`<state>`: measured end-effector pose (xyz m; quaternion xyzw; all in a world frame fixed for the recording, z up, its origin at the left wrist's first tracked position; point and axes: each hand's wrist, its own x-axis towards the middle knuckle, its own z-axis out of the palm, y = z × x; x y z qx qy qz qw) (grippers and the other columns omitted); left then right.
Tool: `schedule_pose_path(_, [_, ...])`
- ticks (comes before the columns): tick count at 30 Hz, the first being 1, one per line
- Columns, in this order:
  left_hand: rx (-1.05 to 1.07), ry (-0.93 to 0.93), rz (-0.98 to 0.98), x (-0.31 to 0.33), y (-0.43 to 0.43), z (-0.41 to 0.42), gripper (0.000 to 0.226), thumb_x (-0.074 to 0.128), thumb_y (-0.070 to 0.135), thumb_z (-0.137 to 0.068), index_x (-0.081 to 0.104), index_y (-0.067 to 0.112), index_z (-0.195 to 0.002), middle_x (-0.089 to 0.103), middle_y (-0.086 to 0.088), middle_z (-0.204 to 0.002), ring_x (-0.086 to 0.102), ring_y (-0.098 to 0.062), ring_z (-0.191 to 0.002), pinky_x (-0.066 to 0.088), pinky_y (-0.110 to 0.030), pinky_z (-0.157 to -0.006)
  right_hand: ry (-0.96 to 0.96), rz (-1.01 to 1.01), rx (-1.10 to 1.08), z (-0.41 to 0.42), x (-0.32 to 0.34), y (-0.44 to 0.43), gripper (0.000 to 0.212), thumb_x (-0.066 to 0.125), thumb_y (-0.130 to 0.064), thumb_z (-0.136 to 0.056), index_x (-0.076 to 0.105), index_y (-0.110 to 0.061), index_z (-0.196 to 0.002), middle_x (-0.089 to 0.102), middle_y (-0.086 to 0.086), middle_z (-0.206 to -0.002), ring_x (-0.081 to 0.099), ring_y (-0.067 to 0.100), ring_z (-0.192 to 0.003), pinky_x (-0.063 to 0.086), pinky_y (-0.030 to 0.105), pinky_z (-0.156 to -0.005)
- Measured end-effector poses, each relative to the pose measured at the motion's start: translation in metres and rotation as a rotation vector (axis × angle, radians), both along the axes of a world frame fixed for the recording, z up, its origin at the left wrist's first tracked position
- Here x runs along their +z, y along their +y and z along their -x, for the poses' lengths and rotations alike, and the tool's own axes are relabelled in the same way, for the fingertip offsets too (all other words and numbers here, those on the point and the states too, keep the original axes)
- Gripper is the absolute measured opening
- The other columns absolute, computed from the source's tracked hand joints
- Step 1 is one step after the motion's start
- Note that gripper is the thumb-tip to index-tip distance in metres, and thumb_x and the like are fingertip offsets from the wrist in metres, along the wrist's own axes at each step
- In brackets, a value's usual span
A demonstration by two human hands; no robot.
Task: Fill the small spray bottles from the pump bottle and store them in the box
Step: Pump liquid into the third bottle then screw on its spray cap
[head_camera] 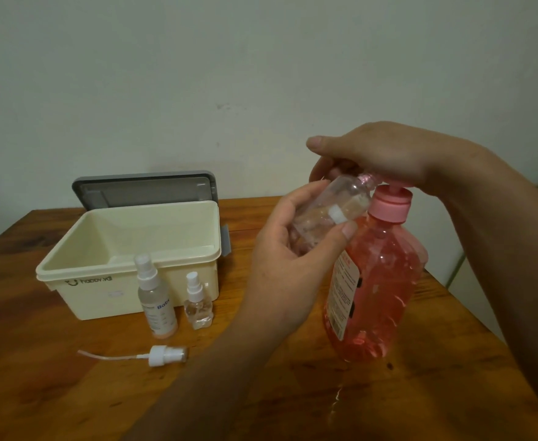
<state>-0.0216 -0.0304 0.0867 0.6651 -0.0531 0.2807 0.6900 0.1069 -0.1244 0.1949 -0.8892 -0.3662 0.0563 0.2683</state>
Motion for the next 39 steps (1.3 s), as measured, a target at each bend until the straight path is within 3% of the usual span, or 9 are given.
schedule_pose_path(5, [-0.003, -0.027, -0.011, 0.007, 0.002, 0.001, 0.047, 0.068, 0.009, -0.085, 0.054, 0.024, -0.127, 0.065, 0.015, -0.110, 0.064, 0.006, -0.098, 0.050, -0.008, -0.071, -0.002, 0.007, 0.006, 0.005, 0.013, 0.002, 0.059, 0.038, -0.070, -0.091, 0.078, -0.027, -0.092, 0.075, -0.009, -0.097, 0.069, 0.016, -0.094, 0.054, 0.039, -0.082])
schedule_pose_path(7, [0.001, -0.026, -0.009, 0.005, 0.002, 0.000, 0.046, 0.069, 0.009, -0.085, 0.055, 0.024, -0.126, 0.066, 0.014, -0.110, 0.064, 0.005, -0.098, 0.051, -0.009, -0.072, -0.012, 0.034, 0.011, 0.006, 0.010, 0.003, 0.058, 0.038, -0.069, -0.091, 0.078, -0.026, -0.093, 0.075, -0.008, -0.095, 0.070, 0.015, -0.091, 0.053, 0.034, -0.080])
schedule_pose_path(13, [-0.011, -0.010, 0.003, -0.001, 0.000, 0.001, 0.043, 0.068, 0.007, -0.085, 0.056, 0.027, -0.122, 0.068, 0.015, -0.105, 0.065, 0.005, -0.095, 0.051, -0.008, -0.069, -0.024, 0.024, 0.011, 0.005, -0.002, 0.001, 0.051, 0.044, -0.062, -0.092, 0.078, -0.024, -0.092, 0.076, -0.005, -0.094, 0.070, 0.019, -0.092, 0.051, 0.039, -0.094])
schedule_pose_path(21, [-0.024, -0.028, -0.006, 0.006, 0.001, 0.000, 0.043, 0.068, 0.008, -0.085, 0.055, 0.028, -0.121, 0.067, 0.019, -0.102, 0.065, 0.008, -0.093, 0.050, -0.007, -0.068, -0.012, -0.019, -0.015, 0.009, 0.009, -0.001, 0.074, 0.028, -0.081, -0.084, 0.078, -0.027, -0.090, 0.075, -0.008, -0.096, 0.070, 0.015, -0.093, 0.051, 0.041, -0.092])
schedule_pose_path(27, [-0.014, -0.005, 0.013, -0.002, 0.002, -0.001, 0.045, 0.069, 0.011, -0.085, 0.056, 0.028, -0.125, 0.067, 0.014, -0.111, 0.064, 0.003, -0.100, 0.052, -0.010, -0.072, -0.025, 0.056, -0.010, 0.006, -0.002, 0.002, 0.061, 0.042, -0.073, -0.085, 0.078, -0.025, -0.092, 0.075, -0.008, -0.096, 0.069, 0.015, -0.093, 0.049, 0.036, -0.092])
schedule_pose_path(34, [-0.027, -0.026, -0.005, 0.005, 0.002, -0.001, 0.045, 0.068, 0.009, -0.085, 0.055, 0.027, -0.123, 0.067, 0.015, -0.108, 0.065, 0.004, -0.097, 0.051, -0.010, -0.071, -0.047, 0.044, 0.016, 0.012, 0.011, 0.002, 0.057, 0.041, -0.068, -0.089, 0.076, -0.024, -0.094, 0.075, -0.006, -0.096, 0.069, 0.016, -0.092, 0.050, 0.033, -0.083])
schedule_pose_path(39, [-0.007, -0.022, -0.008, 0.000, 0.002, -0.001, 0.044, 0.068, 0.010, -0.086, 0.055, 0.028, -0.123, 0.067, 0.012, -0.111, 0.065, 0.002, -0.100, 0.051, -0.010, -0.072, -0.026, 0.031, 0.006, 0.011, 0.002, 0.002, 0.048, 0.054, -0.063, -0.086, 0.078, -0.022, -0.088, 0.077, -0.003, -0.090, 0.071, 0.019, -0.090, 0.050, 0.037, -0.091])
